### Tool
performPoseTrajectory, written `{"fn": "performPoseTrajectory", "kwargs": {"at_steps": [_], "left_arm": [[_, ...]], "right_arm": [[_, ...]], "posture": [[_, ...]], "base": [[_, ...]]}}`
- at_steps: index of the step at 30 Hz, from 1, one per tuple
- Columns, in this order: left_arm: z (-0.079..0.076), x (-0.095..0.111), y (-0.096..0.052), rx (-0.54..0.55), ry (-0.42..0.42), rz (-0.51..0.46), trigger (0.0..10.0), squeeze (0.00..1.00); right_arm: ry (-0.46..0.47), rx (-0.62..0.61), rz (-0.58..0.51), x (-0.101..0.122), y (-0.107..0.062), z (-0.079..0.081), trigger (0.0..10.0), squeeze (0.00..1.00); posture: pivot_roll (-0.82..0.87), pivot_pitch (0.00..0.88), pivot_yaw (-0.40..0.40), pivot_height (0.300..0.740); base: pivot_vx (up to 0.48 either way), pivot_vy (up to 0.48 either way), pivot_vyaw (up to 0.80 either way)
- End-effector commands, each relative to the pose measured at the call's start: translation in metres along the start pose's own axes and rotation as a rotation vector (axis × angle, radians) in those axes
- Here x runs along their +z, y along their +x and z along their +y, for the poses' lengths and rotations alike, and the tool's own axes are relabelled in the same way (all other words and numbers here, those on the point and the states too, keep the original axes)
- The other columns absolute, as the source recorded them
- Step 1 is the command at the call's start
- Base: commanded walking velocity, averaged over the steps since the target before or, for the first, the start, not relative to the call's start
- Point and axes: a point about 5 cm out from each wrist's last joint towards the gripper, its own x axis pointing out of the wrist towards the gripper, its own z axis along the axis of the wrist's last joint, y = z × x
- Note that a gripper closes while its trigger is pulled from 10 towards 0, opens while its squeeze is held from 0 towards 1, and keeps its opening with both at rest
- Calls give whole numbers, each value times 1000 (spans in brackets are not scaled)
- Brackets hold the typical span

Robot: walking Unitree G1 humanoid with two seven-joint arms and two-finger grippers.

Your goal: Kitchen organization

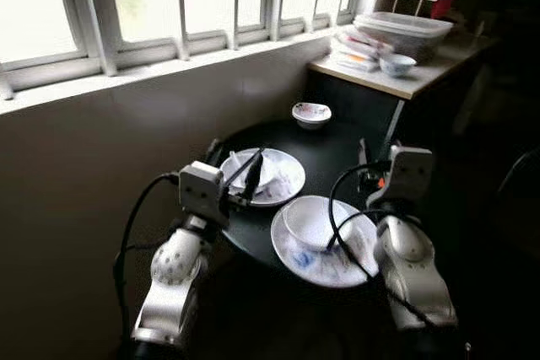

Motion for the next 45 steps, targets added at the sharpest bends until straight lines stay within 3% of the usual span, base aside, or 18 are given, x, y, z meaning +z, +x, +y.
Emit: {"fn": "performPoseTrajectory", "kwargs": {"at_steps": [1,7,8,12,17,22,24,29,36,45], "left_arm": [[-7,0,2,-27,-6,1,10000,0],[-8,-1,2,-29,-5,6,10000,0],[-8,-1,2,-30,-5,7,10000,0],[-8,-1,2,-31,-5,9,10000,0],[-9,-3,2,-33,-2,15,10000,0],[-8,-3,2,-31,2,18,10000,0],[-8,-4,2,-29,5,20,10000,0],[-7,-4,2,-22,10,23,10000,0],[-6,-4,2,-23,13,26,10000,0],[-7,-5,2,-28,11,29,10000,0]], "right_arm": [[8,-39,43,-6,-1,-9,10000,0],[59,-38,154,-22,-3,-10,10000,0],[91,7,223,-30,-4,-4,10000,0],[121,27,276,-37,-6,-2,10000,0],[270,89,478,-62,-13,6,10000,0],[248,211,518,-69,-17,14,10000,0],[251,195,573,-77,-19,14,10000,0],[301,200,637,-87,-23,15,10000,0],[354,328,683,-94,-29,29,10000,0],[449,325,721,-102,-25,33,10000,0]], "posture": [[14,0,-42,740],[13,0,-42,740],[13,0,-42,740],[15,0,-43,740],[16,0,-44,740],[21,0,-47,740],[25,0,-50,740],[31,0,-51,740],[30,0,-44,740],[30,0,-40,740]], "base": [[0,0,-800],[0,0,-800],[0,0,0],[0,0,0],[0,0,0],[0,0,0],[0,0,0],[0,0,0],[0,0,0],[0,0,0]]}}
